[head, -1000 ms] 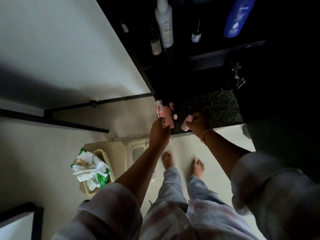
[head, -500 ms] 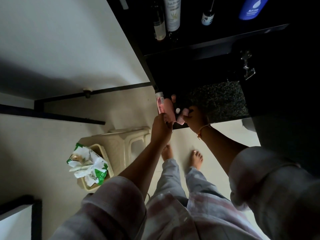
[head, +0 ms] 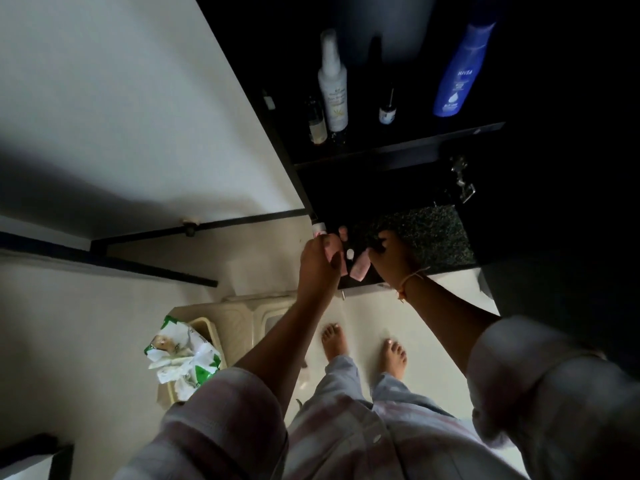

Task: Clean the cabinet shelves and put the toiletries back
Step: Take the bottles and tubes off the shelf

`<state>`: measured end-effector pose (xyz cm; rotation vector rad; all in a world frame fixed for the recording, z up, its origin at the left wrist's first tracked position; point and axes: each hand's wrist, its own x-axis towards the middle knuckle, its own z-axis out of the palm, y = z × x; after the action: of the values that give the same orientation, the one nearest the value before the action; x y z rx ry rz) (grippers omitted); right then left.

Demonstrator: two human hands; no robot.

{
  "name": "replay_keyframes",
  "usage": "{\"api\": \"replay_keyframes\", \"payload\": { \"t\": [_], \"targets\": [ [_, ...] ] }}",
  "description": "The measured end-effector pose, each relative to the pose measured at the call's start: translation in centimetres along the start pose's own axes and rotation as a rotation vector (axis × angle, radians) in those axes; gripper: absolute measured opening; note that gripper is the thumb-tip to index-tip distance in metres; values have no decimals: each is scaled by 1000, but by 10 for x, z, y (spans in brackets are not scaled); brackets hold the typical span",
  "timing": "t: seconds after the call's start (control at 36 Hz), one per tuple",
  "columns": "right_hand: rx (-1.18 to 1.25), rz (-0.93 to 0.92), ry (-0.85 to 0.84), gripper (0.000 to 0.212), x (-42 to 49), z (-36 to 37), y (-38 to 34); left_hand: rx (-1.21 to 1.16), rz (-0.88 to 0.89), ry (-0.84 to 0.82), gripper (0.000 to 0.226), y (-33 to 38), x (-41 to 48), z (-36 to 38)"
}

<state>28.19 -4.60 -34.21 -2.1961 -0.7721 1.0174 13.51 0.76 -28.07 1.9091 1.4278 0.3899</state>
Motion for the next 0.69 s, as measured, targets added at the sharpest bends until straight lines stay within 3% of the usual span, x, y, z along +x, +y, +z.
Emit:
{"api": "replay_keyframes", "payload": {
  "t": [0.36, 0.5, 0.69],
  "targets": [
    [60, -468, 408, 34, -33, -79, -94, -169, 235, 339, 29, 87, 19, -42],
    [59, -536, 489, 39, -25, -102, -128, -221, 281, 447, 37, 117, 40, -57],
    [1, -493, 510, 50, -1, -123, -159, -254, 182, 440, 45, 131, 70, -60]
  ]
}}
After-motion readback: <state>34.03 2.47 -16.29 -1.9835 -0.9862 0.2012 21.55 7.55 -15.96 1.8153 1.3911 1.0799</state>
